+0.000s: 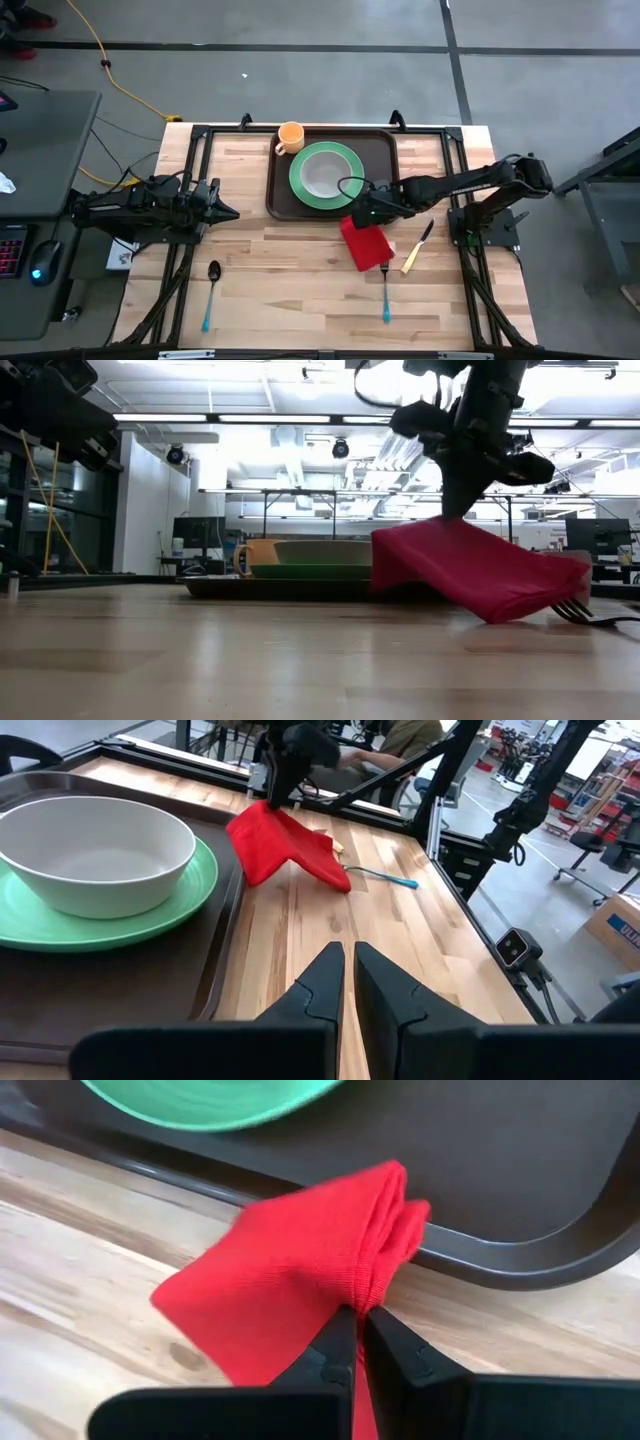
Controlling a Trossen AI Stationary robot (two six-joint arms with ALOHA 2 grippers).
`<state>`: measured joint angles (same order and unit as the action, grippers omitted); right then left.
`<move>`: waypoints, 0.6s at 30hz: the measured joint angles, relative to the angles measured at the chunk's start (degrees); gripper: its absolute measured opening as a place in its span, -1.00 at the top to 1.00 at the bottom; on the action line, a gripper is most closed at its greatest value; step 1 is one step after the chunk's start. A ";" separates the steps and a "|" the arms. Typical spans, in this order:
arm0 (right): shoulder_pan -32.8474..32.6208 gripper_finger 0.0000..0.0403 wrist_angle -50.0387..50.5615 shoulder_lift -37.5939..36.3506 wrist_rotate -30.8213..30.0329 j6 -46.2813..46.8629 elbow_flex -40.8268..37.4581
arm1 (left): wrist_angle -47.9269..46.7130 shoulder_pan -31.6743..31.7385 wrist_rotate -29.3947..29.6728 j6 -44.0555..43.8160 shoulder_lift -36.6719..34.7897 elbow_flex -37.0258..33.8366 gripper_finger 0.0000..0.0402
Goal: Set up tray
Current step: Put the red table napkin on the brown tray to the right of the green plate
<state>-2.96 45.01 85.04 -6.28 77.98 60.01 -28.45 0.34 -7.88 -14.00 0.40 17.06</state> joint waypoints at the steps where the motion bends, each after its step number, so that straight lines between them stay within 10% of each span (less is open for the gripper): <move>1: 0.00 1.00 0.05 -0.59 -0.46 0.02 0.00 | -0.01 0.01 0.00 0.02 0.00 0.00 0.72; 18: 0.00 1.00 0.48 -9.91 -6.88 1.45 0.00 | 0.01 0.00 0.00 0.00 -0.02 0.00 0.72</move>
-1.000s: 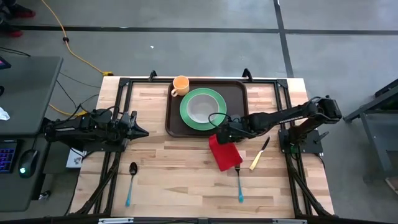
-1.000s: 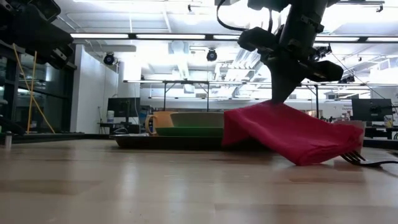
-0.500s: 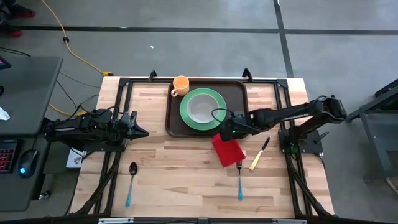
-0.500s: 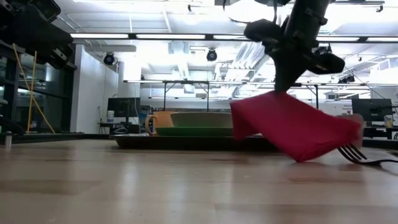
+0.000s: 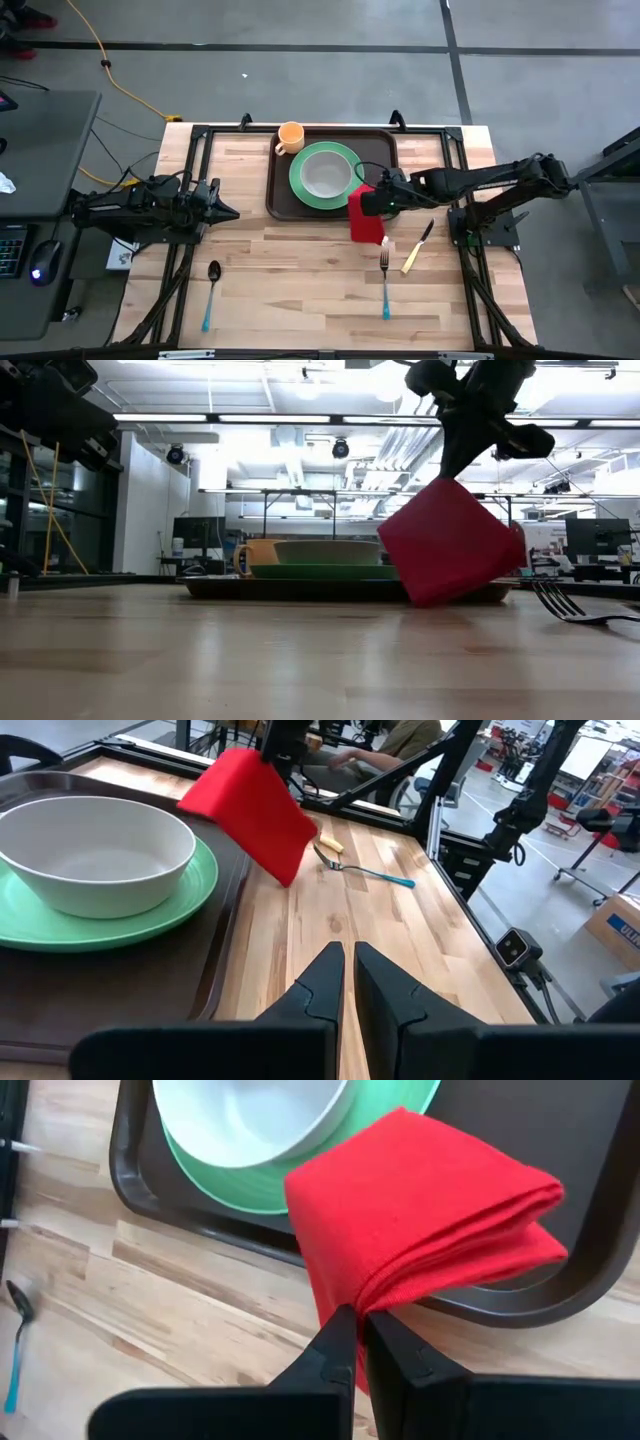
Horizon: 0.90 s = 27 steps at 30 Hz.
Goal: Set up tray
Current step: Put the red table napkin on the brown tray to the right of the green plate
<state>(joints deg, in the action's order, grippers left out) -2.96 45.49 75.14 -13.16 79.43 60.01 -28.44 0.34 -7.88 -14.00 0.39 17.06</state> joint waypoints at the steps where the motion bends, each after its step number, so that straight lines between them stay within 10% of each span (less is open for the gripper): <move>1: 0.00 1.00 0.22 -0.32 -0.32 0.01 0.00 | 0.02 0.02 0.00 0.00 0.02 0.00 0.72; 27: 13.43 1.00 7.98 -0.90 3.59 -14.06 0.00 | 1.15 0.01 0.00 -0.01 0.01 0.00 0.72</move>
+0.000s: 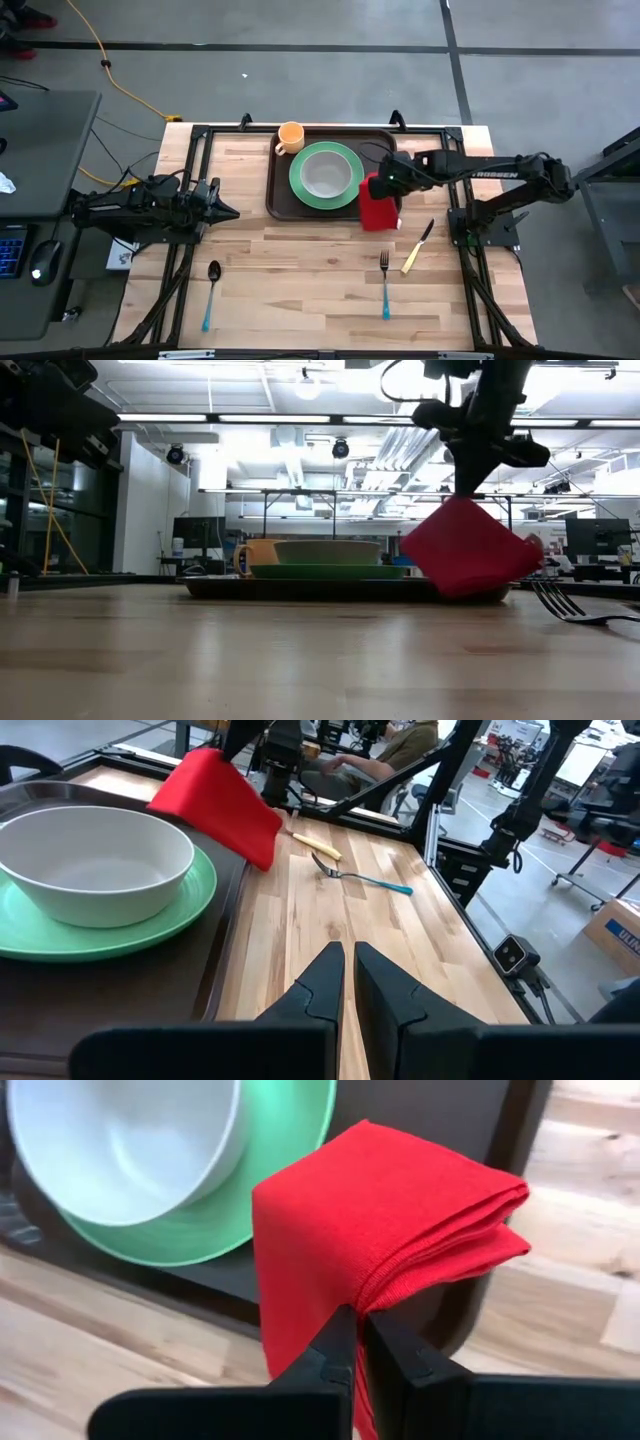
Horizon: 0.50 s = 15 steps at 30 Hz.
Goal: Set up tray
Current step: Put the red table napkin on the brown tray to the right of the green plate
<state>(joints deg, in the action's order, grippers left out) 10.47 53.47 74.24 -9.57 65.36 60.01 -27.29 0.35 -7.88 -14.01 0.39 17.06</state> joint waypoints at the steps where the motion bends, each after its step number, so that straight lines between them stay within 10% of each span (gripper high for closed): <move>1: 0.77 1.00 0.21 0.00 0.26 -1.02 0.00 | 0.00 0.01 0.00 -0.01 0.01 0.00 0.72; 15: 11.30 1.00 1.47 0.00 2.37 -12.15 0.00 | 0.15 -0.01 0.00 0.00 -0.01 0.00 0.72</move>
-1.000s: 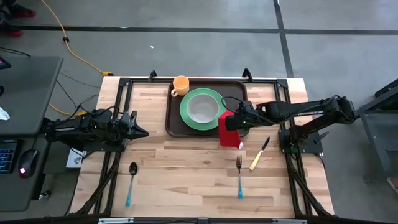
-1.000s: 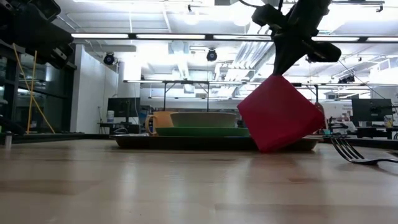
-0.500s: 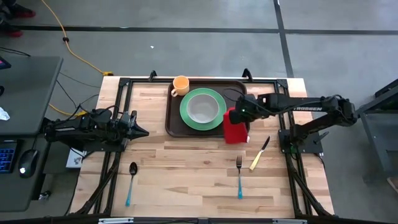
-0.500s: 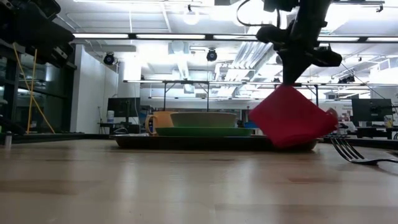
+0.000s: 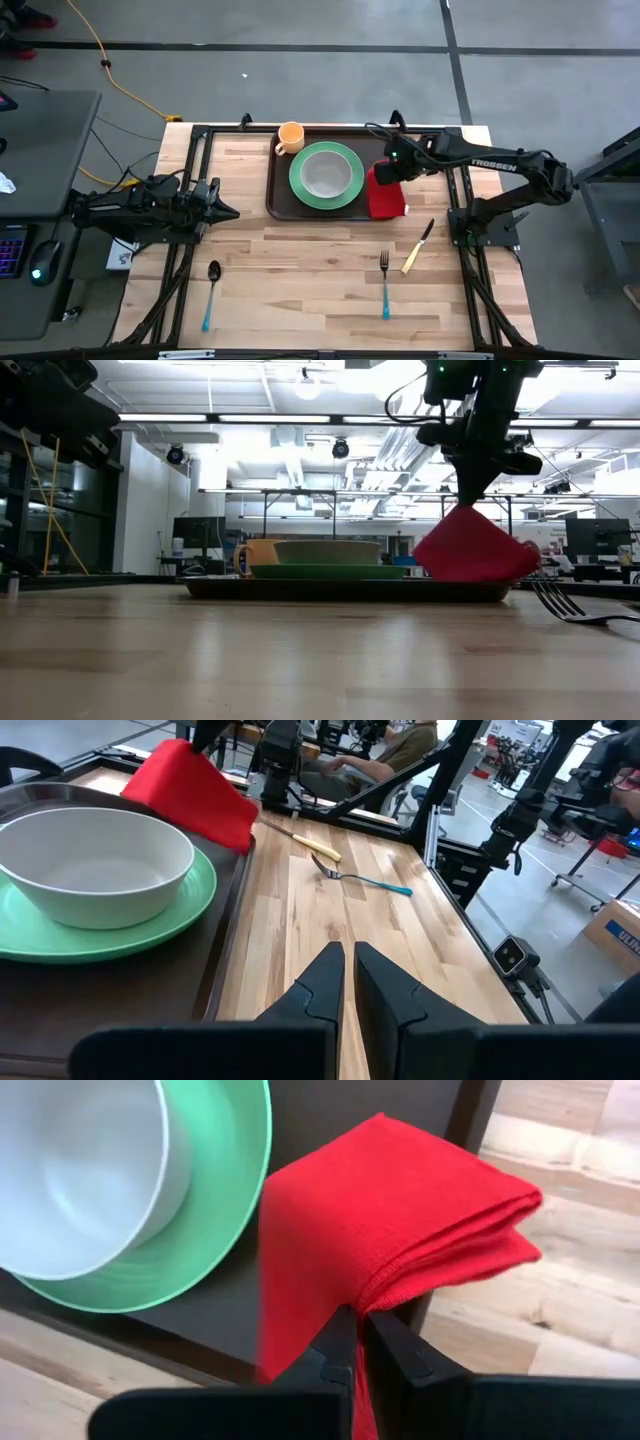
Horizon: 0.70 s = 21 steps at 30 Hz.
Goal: Set up tray
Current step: Put the red table napkin on the brown tray to the right of the green plate
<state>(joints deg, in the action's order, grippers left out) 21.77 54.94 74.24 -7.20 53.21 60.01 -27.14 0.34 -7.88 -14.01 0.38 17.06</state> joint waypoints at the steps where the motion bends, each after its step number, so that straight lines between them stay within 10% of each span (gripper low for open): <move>1: 0.56 1.00 0.00 0.00 0.23 -0.82 0.00 | 0.01 0.00 0.00 -0.02 0.02 0.00 0.72; 21: 4.39 1.00 -7.28 0.02 4.18 -5.73 -4.94 | 0.57 0.01 0.05 -0.35 0.01 0.00 0.72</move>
<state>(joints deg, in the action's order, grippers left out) 26.16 47.66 74.26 -3.02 47.48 55.07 -26.57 0.35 -7.83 -14.36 0.40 17.06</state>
